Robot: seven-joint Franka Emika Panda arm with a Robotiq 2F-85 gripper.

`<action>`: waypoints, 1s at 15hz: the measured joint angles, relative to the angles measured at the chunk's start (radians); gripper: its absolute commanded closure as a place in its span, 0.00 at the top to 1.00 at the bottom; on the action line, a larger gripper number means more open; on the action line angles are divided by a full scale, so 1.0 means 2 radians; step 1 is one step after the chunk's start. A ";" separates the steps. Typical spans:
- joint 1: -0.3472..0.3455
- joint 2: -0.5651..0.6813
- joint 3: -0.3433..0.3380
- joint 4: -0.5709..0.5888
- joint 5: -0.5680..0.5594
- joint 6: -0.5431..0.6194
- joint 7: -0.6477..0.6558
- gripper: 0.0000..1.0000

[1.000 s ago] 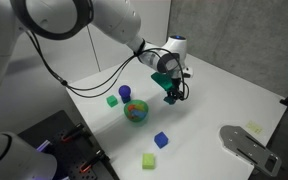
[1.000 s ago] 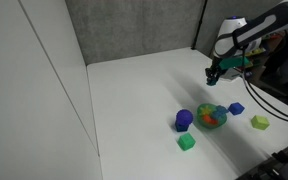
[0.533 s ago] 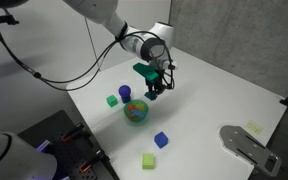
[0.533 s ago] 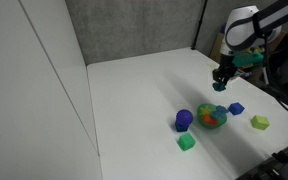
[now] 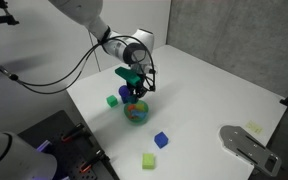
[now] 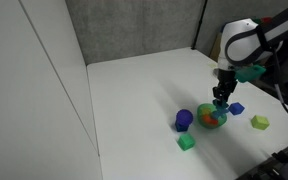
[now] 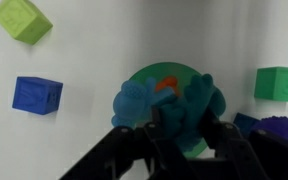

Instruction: Pick up the green toy from the table top and put it in the green bowl

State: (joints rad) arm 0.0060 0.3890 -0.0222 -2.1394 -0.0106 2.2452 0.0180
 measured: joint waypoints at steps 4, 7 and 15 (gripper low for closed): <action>0.006 0.001 0.005 -0.027 -0.001 -0.001 0.000 0.18; 0.009 0.005 0.005 -0.037 -0.015 0.009 0.000 0.18; 0.009 0.033 0.006 -0.040 -0.029 0.043 -0.002 0.18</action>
State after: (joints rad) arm 0.0245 0.4542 -0.0099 -2.2185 -0.0686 2.3316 0.0141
